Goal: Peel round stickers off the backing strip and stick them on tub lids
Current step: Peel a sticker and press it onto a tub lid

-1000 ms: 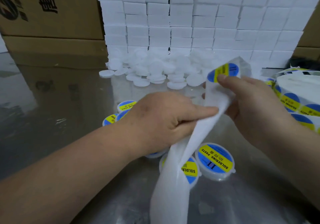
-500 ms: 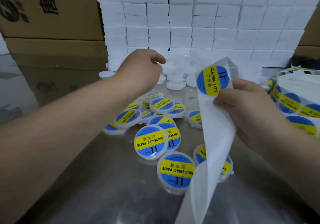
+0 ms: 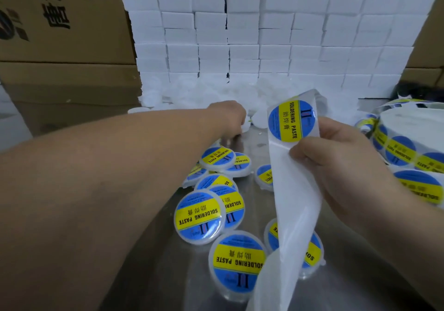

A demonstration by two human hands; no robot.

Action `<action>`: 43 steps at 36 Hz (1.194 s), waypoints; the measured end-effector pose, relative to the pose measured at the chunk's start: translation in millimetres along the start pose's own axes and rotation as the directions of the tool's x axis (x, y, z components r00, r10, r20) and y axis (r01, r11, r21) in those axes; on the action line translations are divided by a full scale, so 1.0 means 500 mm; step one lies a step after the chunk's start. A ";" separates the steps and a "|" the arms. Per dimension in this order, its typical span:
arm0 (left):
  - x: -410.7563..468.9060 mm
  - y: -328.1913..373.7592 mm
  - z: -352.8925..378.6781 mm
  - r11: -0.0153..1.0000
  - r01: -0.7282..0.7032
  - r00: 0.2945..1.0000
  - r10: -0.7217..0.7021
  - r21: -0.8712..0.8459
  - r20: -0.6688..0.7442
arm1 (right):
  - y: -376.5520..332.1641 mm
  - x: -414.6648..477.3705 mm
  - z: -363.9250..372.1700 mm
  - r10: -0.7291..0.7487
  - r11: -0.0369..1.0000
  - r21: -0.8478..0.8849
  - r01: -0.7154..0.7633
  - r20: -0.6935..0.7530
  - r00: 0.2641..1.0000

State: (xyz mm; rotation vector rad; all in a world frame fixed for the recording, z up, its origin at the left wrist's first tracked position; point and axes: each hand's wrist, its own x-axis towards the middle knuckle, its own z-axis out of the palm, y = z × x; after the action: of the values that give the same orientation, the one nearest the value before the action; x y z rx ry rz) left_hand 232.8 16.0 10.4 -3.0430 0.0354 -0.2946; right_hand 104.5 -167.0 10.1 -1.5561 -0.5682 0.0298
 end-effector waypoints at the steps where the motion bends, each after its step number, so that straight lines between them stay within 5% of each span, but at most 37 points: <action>1: -0.001 0.001 -0.003 1.000 0.012 0.999 -0.012 -0.002 -0.036 | 0.000 0.001 -0.001 -0.004 1.000 0.003 0.004 -0.004 1.000; 7: 0.005 -0.017 -0.022 0.967 0.136 0.983 -0.158 -0.216 -0.088 | 0.007 0.003 -0.004 -0.020 1.000 -0.005 0.020 -0.020 1.000; 10: 0.005 -0.022 -0.037 0.850 0.230 0.958 -0.284 -0.473 -0.045 | 0.009 0.004 -0.002 -0.033 0.999 -0.005 0.033 -0.022 0.999; 14: -0.018 -0.020 -0.061 0.477 0.267 0.892 -0.451 -0.838 0.028 | 0.008 0.005 -0.001 -0.057 0.998 0.025 0.059 -0.069 0.996; 18: -0.068 -0.004 -0.109 0.005 0.127 0.843 -0.527 -0.992 0.105 | 0.009 0.005 -0.002 -0.057 0.998 -0.026 0.054 -0.089 0.994; 20: -0.106 0.011 -0.133 -0.060 0.072 0.856 -0.509 -0.996 0.092 | 0.010 0.005 -0.003 -0.049 0.998 -0.048 0.044 -0.095 0.994; 22: -0.156 0.029 -0.148 0.023 0.021 0.877 -0.481 -1.000 0.008 | 0.008 0.004 0.000 -0.039 0.998 -0.056 0.034 -0.100 0.994; 27: -0.285 0.069 -0.125 0.545 -0.109 0.911 -0.280 -0.831 -0.303 | -0.004 -0.001 0.008 -0.053 0.999 -0.004 0.053 -0.051 0.997; 29: -0.318 0.074 -0.108 0.664 -0.126 0.910 -0.218 -0.737 -0.352 | -0.008 -0.005 0.010 -0.072 0.997 0.022 0.072 -0.014 0.997; 38: -0.352 0.069 -0.072 0.786 -0.110 0.889 -0.195 -0.608 -0.414 | -0.010 -0.009 0.008 -0.040 0.995 0.097 0.015 0.265 0.963; 43: -0.369 0.062 -0.071 0.833 -0.145 0.878 -0.141 -0.535 -0.457 | -0.009 -0.011 0.009 -0.090 0.995 0.063 0.077 0.254 0.963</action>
State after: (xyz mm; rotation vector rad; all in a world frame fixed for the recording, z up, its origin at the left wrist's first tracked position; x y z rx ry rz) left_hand 44.5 -12.2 7.1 -3.4245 0.1881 -1.2495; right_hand 96.7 -165.0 12.2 -1.4857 -0.8312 0.1830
